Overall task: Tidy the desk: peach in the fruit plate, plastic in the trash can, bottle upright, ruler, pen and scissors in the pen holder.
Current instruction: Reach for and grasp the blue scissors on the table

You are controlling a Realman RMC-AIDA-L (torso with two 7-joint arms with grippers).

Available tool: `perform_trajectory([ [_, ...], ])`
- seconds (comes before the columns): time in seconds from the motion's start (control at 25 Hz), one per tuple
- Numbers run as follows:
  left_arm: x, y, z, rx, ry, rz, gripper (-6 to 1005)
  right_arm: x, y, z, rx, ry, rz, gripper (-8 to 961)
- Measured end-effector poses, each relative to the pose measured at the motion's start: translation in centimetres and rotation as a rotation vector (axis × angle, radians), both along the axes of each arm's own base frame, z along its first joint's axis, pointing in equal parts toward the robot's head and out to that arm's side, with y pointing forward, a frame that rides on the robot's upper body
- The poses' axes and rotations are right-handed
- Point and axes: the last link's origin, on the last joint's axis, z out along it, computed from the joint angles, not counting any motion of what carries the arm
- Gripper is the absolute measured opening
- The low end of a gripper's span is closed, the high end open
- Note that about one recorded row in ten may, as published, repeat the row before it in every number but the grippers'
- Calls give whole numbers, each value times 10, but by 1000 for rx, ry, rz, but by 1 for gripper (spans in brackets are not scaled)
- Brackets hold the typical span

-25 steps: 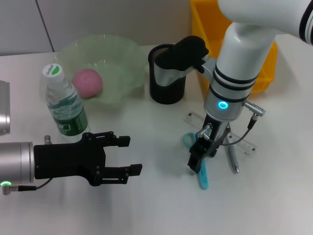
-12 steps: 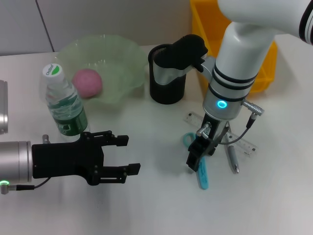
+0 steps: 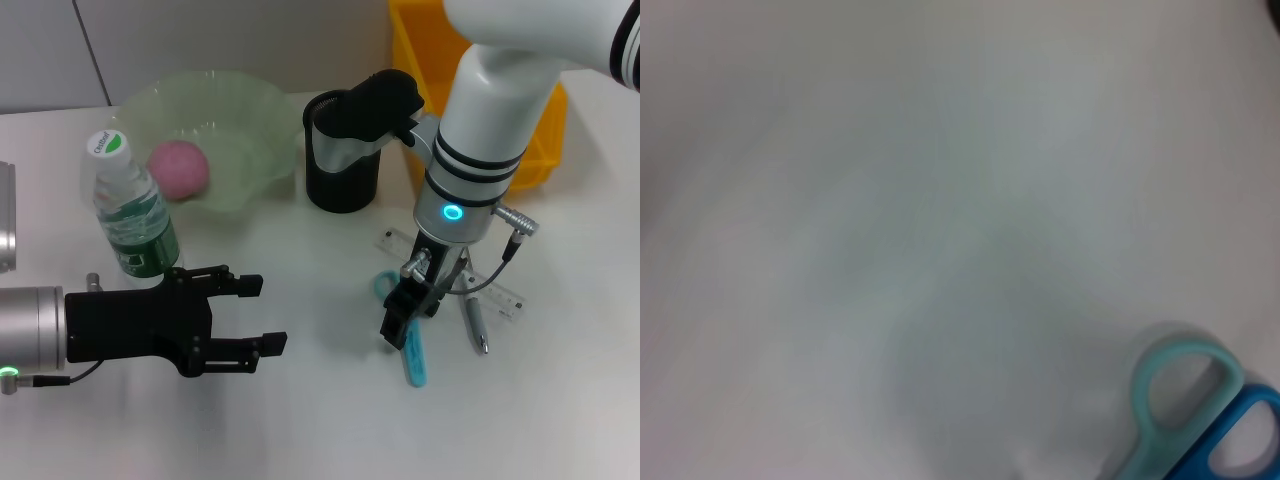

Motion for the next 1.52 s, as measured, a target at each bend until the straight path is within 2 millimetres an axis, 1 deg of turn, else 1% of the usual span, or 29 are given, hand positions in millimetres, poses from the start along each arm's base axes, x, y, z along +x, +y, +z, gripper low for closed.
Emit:
perform_trajectory([
  [0.36, 1, 1, 1, 5, 2, -6, 802, 0, 0, 0, -3, -1, 2, 629],
  [0.64, 1, 1, 1, 7, 3, -4, 802, -1, -5, -5, -31, -10, 16, 629],
  [1.52, 1, 0, 0, 1, -2, -6, 802, 0, -5, -5, -28, -13, 17, 629],
])
